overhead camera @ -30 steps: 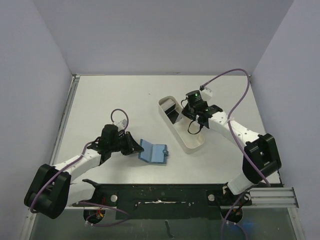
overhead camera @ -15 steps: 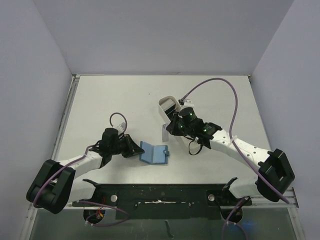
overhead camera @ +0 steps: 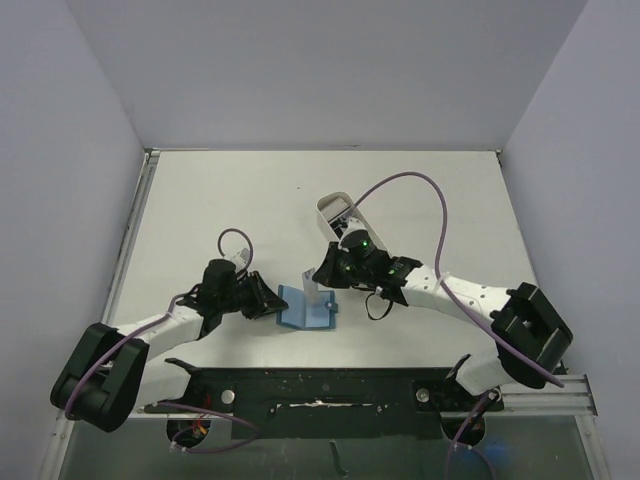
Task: Put the credit cards into the card holder
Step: Insert the credit card into the card holder.
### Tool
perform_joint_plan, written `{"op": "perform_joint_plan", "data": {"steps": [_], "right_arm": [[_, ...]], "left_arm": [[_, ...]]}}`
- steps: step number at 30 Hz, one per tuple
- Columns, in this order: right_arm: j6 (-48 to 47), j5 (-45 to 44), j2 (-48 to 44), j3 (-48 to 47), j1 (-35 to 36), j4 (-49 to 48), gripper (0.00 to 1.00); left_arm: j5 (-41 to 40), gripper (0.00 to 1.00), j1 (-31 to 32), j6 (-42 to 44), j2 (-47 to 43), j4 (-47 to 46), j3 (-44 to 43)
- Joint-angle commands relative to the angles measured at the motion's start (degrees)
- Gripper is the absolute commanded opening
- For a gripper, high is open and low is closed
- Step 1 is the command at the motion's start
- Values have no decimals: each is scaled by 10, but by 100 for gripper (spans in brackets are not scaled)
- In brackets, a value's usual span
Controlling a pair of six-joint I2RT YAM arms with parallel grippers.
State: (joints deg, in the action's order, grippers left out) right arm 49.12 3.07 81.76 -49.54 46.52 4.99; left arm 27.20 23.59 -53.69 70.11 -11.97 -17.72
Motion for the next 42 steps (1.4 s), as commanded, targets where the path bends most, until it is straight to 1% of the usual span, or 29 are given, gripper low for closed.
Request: {"op": "perform_joint_plan", "data": {"steps": [1, 4, 7, 11, 14, 16, 18, 22, 26, 42], "right_arm": [[24, 17, 32, 3, 15, -43, 0], [26, 14, 57, -1, 20, -29, 0], [27, 8, 75, 0, 24, -14, 0], [29, 2, 83, 8, 25, -9, 0], [28, 4, 91, 10, 25, -8, 0], [27, 7, 97, 10, 24, -9, 0], [27, 9, 103, 10, 25, -10, 0], [28, 15, 112, 7, 24, -13, 0], [27, 12, 117, 3, 24, -9, 0], [30, -2, 139, -6, 25, -2, 0]], "left_arm": [[-23, 23, 2, 26, -18, 22, -8], [-34, 29, 2, 37, -27, 41, -10], [-51, 32, 2, 50, -36, 72, -14], [-83, 33, 2, 68, -48, 111, -21], [-94, 33, 2, 71, -58, 120, -20], [-97, 29, 2, 71, -60, 121, -19], [-100, 20, 2, 71, -60, 121, -17], [-101, 7, 2, 72, -54, 121, -16], [-103, 0, 2, 73, -49, 123, -17], [-104, 0, 4, 72, -44, 127, -17]]}}
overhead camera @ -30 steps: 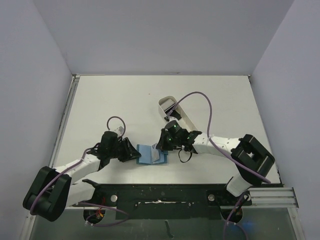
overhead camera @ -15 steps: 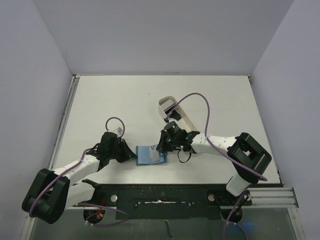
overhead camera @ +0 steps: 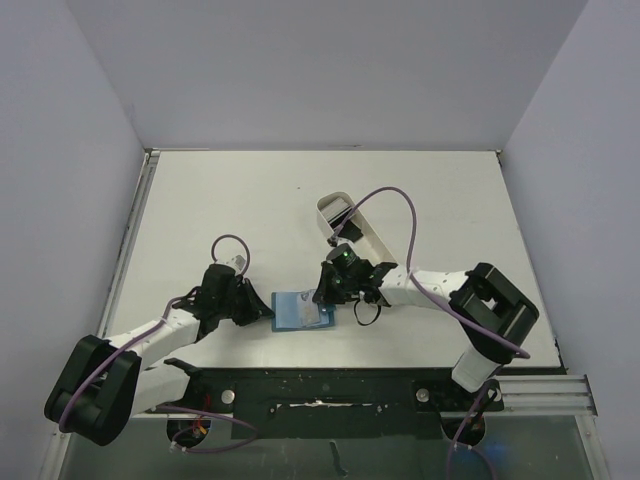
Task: Put the credit cards into the card holder
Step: Insert the credit card into the card holder.
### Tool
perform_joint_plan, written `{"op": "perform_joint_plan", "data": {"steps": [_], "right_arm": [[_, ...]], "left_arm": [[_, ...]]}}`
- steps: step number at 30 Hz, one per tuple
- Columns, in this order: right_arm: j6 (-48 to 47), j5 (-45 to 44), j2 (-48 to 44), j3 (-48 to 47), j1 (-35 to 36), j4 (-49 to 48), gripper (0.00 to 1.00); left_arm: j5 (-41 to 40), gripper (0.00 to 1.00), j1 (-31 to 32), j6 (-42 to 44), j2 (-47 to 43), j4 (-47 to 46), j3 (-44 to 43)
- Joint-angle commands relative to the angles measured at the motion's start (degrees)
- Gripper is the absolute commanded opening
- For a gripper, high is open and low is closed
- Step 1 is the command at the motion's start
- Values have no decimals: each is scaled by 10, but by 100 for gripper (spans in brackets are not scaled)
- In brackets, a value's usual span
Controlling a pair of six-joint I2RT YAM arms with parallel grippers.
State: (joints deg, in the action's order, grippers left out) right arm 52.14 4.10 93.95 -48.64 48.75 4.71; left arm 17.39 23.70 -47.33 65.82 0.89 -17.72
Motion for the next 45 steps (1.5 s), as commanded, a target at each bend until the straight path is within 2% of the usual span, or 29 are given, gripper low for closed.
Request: {"op": "perform_joint_plan", "data": {"steps": [1, 34, 40, 45], "right_arm": [[0, -12, 19, -14, 3, -1, 0], [47, -19, 43, -29, 16, -11, 0], [46, -18, 37, -33, 17, 2, 22], [45, -16, 24, -26, 19, 4, 34]], "left_arm": [[-5, 0, 3, 8, -1, -3, -16], [19, 0, 4, -33, -7, -40, 8], [19, 0, 5, -36, -10, -40, 11], [17, 0, 5, -36, -12, -40, 12]]}}
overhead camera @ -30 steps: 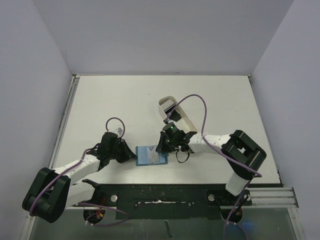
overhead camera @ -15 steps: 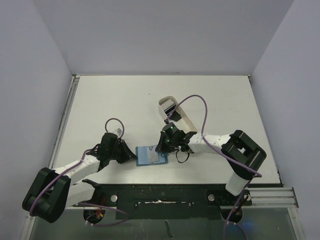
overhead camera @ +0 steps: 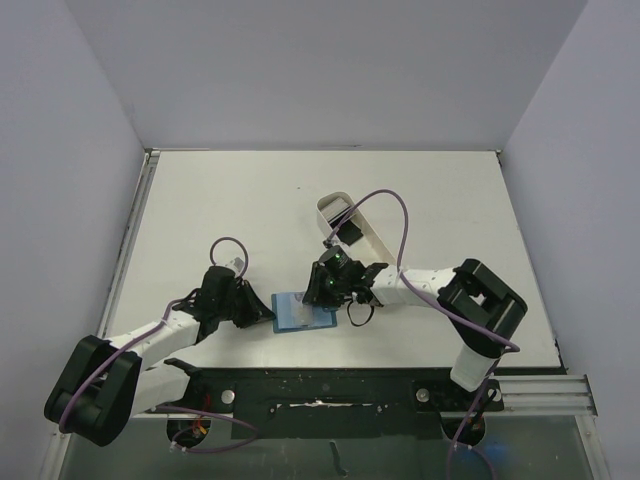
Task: Put the credit cards into the card holder
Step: Insert the credit card into the card holder.
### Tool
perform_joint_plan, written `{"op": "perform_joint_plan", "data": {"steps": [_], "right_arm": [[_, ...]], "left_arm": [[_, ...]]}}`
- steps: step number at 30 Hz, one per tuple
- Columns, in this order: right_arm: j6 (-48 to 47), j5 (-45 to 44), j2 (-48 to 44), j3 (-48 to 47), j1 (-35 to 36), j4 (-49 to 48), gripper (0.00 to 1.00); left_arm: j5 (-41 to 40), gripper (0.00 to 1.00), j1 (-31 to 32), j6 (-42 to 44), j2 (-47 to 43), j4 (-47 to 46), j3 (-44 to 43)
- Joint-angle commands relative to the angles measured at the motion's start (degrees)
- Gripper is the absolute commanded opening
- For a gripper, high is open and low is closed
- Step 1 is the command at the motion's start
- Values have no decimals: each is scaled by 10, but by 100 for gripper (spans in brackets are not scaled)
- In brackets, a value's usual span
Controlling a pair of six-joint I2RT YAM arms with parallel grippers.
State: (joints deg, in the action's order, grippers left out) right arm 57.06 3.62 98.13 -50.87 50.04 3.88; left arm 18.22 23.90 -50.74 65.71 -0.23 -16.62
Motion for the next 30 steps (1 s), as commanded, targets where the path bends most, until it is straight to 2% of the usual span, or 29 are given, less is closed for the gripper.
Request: {"op": "perform_joint_plan", "data": {"steps": [1, 30], "right_arm": [[-4, -11, -18, -4, 7, 13, 35], [-32, 50, 23, -53, 22, -36, 38]], "left_arm": [[9, 0, 3, -2, -10, -29, 1], [12, 0, 3, 7, 4, -41, -6]]}}
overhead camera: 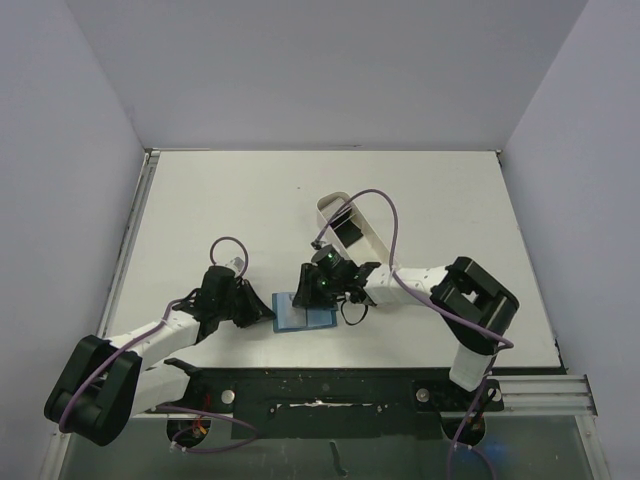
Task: Put the credit cards into the card holder
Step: Insert the credit card into the card holder.
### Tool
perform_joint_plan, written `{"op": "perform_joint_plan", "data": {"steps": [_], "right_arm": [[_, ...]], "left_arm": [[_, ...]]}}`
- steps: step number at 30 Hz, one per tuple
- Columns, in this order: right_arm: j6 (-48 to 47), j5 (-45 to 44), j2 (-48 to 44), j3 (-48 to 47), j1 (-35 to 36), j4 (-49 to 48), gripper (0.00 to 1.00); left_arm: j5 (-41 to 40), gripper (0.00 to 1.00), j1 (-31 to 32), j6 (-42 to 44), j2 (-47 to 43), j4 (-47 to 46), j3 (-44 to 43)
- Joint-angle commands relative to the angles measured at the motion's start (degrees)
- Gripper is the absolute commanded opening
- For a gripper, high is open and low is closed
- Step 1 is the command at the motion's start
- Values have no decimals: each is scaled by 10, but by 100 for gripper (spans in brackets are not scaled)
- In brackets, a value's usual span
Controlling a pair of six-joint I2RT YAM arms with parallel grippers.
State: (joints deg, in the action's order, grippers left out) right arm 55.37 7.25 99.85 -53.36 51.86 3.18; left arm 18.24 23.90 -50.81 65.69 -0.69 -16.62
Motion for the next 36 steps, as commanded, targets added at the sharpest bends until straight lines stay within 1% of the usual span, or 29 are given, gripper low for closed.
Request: {"op": "perform_joint_plan", "data": {"steps": [1, 8, 18, 23, 26, 27, 29, 32, 36], "right_arm": [[-17, 13, 6, -30, 4, -30, 38], [-25, 11, 3, -30, 4, -35, 42], [-41, 41, 8, -36, 4, -54, 41], [-49, 40, -13, -29, 1, -53, 41], [-71, 31, -27, -31, -3, -36, 41], [-80, 29, -33, -33, -6, -30, 41], [-100, 25, -58, -31, -13, -22, 41], [-164, 16, -100, -34, -19, -19, 41], [-240, -3, -135, -77, -35, 39, 41]], "left_arm": [[13, 0, 3, 10, 7, -36, -8], [17, 0, 3, 18, 11, -26, -21], [16, 0, 3, 22, 16, -20, -28], [13, 0, 2, 26, 16, -11, -37], [1, 0, 1, 33, 17, 2, -44], [-4, 2, 0, 34, 17, 7, -47], [-13, 9, 0, 35, 16, 22, -55], [-27, 20, -1, 35, 10, 51, -71], [-58, 35, -1, 37, -6, 109, -106]]}}
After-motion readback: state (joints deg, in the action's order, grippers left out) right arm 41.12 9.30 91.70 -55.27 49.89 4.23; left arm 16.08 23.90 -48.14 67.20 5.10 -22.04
